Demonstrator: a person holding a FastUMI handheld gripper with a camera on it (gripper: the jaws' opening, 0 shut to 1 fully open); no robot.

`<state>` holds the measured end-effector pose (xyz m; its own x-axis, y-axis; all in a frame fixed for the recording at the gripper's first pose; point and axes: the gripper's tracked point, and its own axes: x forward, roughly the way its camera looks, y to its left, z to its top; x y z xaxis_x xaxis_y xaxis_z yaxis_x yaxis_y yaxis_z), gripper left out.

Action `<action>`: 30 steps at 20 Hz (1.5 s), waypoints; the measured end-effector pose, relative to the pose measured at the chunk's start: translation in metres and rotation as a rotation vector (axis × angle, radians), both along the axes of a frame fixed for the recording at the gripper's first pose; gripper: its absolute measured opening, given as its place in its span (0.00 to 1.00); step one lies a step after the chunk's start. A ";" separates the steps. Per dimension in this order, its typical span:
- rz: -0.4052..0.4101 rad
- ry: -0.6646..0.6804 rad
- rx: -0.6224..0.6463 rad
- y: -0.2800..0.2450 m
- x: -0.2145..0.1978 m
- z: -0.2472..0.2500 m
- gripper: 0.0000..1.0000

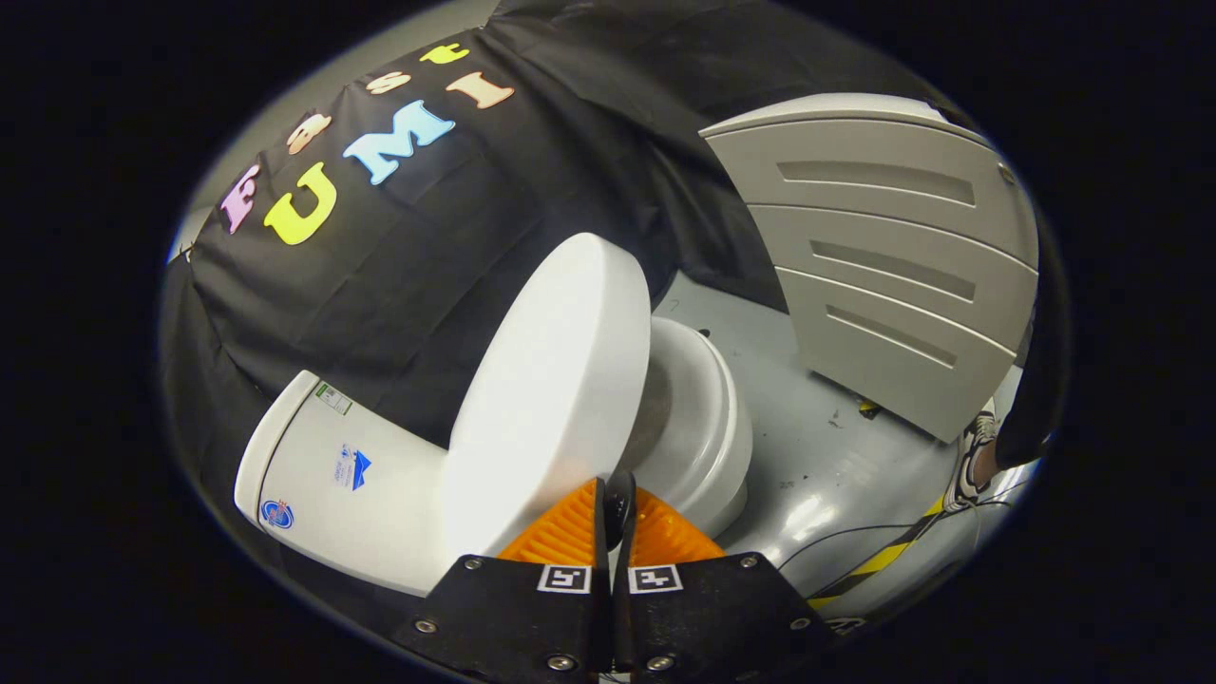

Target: Open the toilet lid.

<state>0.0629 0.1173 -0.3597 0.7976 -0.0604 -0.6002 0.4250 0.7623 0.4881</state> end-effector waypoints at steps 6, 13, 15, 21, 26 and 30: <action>0.017 -0.006 -0.158 0.018 0.005 0.041 0.00; 0.056 -0.001 -0.314 0.040 0.008 0.073 0.00; 0.064 0.002 -0.348 0.045 0.009 0.080 0.00; 0.097 -0.001 -0.448 0.064 0.011 0.099 0.00; 0.118 -0.011 -0.517 0.080 0.013 0.115 0.00; 0.132 -0.023 -0.568 0.096 0.015 0.127 0.00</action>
